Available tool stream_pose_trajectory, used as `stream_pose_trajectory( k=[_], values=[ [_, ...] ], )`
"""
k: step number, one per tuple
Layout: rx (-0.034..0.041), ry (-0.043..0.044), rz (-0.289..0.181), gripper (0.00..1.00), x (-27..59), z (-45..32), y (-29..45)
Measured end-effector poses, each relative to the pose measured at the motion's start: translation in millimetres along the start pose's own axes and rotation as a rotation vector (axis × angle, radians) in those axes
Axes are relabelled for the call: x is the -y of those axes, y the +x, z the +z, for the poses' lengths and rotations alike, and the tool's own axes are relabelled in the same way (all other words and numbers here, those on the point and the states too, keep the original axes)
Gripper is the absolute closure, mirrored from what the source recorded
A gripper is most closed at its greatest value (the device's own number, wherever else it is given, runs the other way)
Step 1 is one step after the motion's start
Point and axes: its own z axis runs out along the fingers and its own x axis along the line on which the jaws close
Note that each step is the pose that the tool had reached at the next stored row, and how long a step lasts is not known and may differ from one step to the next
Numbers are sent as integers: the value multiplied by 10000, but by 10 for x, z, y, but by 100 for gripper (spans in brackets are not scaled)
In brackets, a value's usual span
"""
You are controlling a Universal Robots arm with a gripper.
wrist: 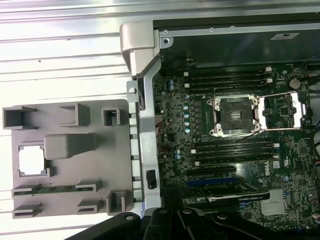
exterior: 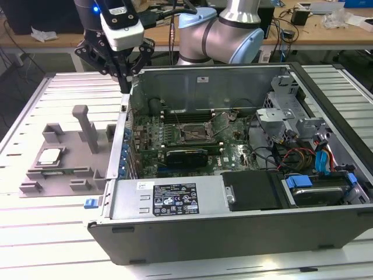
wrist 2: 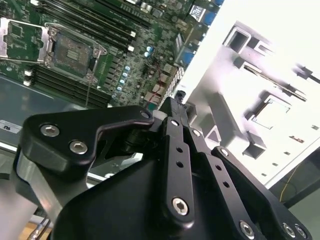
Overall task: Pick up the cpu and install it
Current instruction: 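Reach for the cpu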
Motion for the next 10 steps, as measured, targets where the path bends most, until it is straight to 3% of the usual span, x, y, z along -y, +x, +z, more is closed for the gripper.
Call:
stream_pose_trajectory(
  k=[10],
  values=[
    [8, 0, -1, 89, 0, -5, 232]
  ],
)
